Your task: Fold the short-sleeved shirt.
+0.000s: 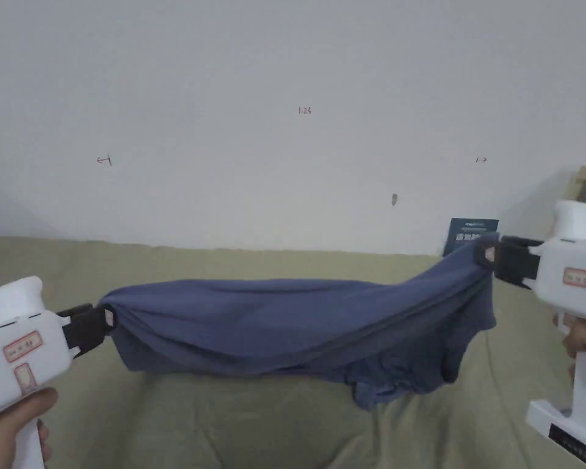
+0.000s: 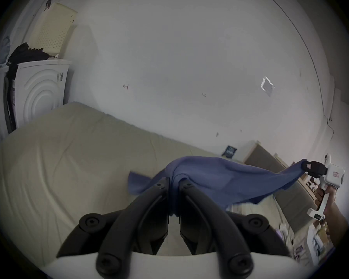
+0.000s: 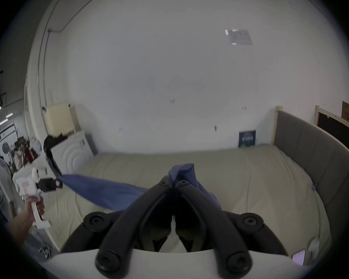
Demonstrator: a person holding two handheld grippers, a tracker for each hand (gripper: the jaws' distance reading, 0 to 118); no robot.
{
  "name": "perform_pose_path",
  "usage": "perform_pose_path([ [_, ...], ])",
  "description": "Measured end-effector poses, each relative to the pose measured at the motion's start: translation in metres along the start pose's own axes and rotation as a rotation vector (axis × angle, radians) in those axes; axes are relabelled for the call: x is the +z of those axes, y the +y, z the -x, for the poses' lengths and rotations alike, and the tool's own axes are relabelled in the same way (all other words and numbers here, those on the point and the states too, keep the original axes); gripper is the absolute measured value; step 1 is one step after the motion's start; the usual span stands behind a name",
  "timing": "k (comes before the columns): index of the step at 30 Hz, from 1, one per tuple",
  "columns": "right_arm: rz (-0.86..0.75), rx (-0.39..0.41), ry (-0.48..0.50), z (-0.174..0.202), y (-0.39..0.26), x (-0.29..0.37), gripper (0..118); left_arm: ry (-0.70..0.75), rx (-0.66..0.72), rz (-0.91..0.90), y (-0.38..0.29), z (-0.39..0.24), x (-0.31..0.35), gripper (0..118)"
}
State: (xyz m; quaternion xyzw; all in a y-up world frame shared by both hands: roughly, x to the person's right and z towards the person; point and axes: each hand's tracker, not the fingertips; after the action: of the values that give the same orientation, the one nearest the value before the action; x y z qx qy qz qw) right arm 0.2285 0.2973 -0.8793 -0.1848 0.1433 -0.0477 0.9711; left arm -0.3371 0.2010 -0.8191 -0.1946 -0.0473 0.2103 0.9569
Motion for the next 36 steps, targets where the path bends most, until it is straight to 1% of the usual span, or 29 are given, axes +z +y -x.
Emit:
perform_pose_path([
  [1, 0.034, 0.009, 0.001, 0.001, -0.021, 0.013, 3, 0.003, 0.001, 0.006, -0.017, 0.001, 0.015, 9],
  [2, 0.07, -0.012, 0.012, 0.002, -0.048, 0.028, 3, -0.001, -0.024, 0.058, -0.038, 0.002, 0.029, 9],
  [3, 0.116, -0.026, 0.015, 0.003, -0.075, 0.042, 3, -0.006, -0.084, 0.168, -0.062, 0.003, 0.044, 9],
  [5, 0.235, -0.022, 0.004, 0.007, -0.134, 0.067, 3, 0.005, -0.16, 0.232, -0.117, 0.006, 0.074, 9],
  [7, 0.311, -0.035, 0.02, 0.01, -0.191, 0.087, 3, 0.018, -0.161, 0.388, -0.169, 0.023, 0.089, 9],
  [8, 0.343, -0.053, -0.004, 0.007, -0.227, 0.094, 3, 0.073, -0.17, 0.411, -0.197, 0.029, 0.1, 9],
  [10, 0.447, -0.063, -0.005, 0.01, -0.274, 0.103, 3, 0.113, -0.136, 0.517, -0.235, 0.039, 0.109, 9],
  [13, 0.531, -0.048, -0.06, 0.013, -0.331, 0.107, 4, 0.13, -0.139, 0.55, -0.271, 0.048, 0.117, 9],
  [14, 0.551, -0.069, -0.07, 0.01, -0.342, 0.105, 6, 0.131, -0.119, 0.547, -0.274, 0.053, 0.117, 12],
  [15, 0.585, -0.09, -0.074, 0.009, -0.346, 0.103, 19, 0.123, -0.093, 0.55, -0.275, 0.051, 0.12, 32],
  [16, 0.621, -0.098, -0.09, 0.01, -0.348, 0.102, 65, 0.118, -0.079, 0.581, -0.273, 0.052, 0.119, 91],
  [17, 0.642, -0.115, -0.094, 0.012, -0.348, 0.104, 102, 0.124, -0.06, 0.621, -0.273, 0.051, 0.123, 118],
  [18, 0.605, -0.123, -0.066, 0.015, -0.346, 0.115, 118, 0.099, -0.031, 0.512, -0.267, 0.045, 0.142, 114],
  [19, 0.527, -0.133, -0.018, 0.018, -0.342, 0.128, 118, 0.084, -0.098, 0.454, -0.254, 0.041, 0.149, 114],
  [20, 0.451, -0.115, -0.023, 0.025, -0.336, 0.143, 118, 0.101, -0.115, 0.452, -0.248, 0.032, 0.163, 117],
  [22, 0.374, -0.092, -0.036, 0.034, -0.328, 0.164, 118, 0.098, -0.189, 0.427, -0.239, 0.018, 0.183, 118],
  [24, 0.303, -0.066, -0.056, 0.053, -0.326, 0.188, 118, 0.128, -0.261, 0.369, -0.261, -0.003, 0.201, 118],
  [25, 0.273, -0.062, -0.044, 0.056, -0.327, 0.196, 115, 0.152, -0.266, 0.36, -0.265, -0.006, 0.203, 118],
  [26, 0.246, -0.06, -0.039, 0.06, -0.329, 0.204, 105, 0.18, -0.262, 0.371, -0.27, -0.01, 0.205, 118],
  [27, 0.245, -0.056, -0.044, 0.063, -0.331, 0.208, 74, 0.204, -0.261, 0.378, -0.267, -0.004, 0.21, 116],
  [28, 0.236, -0.048, -0.054, 0.072, -0.334, 0.213, 4, 0.204, -0.256, 0.385, -0.269, -0.002, 0.209, 82],
  [29, 0.24, -0.028, -0.092, 0.075, -0.337, 0.214, 0, 0.202, -0.249, 0.396, -0.271, 0.0, 0.207, 19],
  [30, 0.279, 0.009, -0.166, 0.076, -0.341, 0.213, 0, 0.21, -0.244, 0.41, -0.271, 0.002, 0.202, 0],
  [31, 0.264, -0.014, -0.155, 0.074, -0.343, 0.212, 0, 0.256, -0.243, 0.461, -0.273, 0.005, 0.197, 0],
  [32, 0.283, -0.055, -0.092, 0.075, -0.344, 0.21, 0, 0.238, -0.272, 0.452, -0.273, 0.005, 0.192, 0],
  [33, 0.301, -0.095, -0.075, 0.072, -0.345, 0.208, 0, 0.202, -0.274, 0.488, -0.271, 0.006, 0.186, 0],
  [34, 0.298, -0.097, -0.106, 0.072, -0.346, 0.208, 0, 0.21, -0.265, 0.48, -0.269, 0.007, 0.182, 0],
  [35, 0.298, -0.087, -0.116, 0.071, -0.346, 0.208, 0, 0.201, -0.273, 0.47, -0.271, 0.016, 0.179, 12],
  [36, 0.298, -0.084, -0.119, 0.07, -0.346, 0.21, 0, 0.19, -0.287, 0.463, -0.269, 0.019, 0.171, 21],
])
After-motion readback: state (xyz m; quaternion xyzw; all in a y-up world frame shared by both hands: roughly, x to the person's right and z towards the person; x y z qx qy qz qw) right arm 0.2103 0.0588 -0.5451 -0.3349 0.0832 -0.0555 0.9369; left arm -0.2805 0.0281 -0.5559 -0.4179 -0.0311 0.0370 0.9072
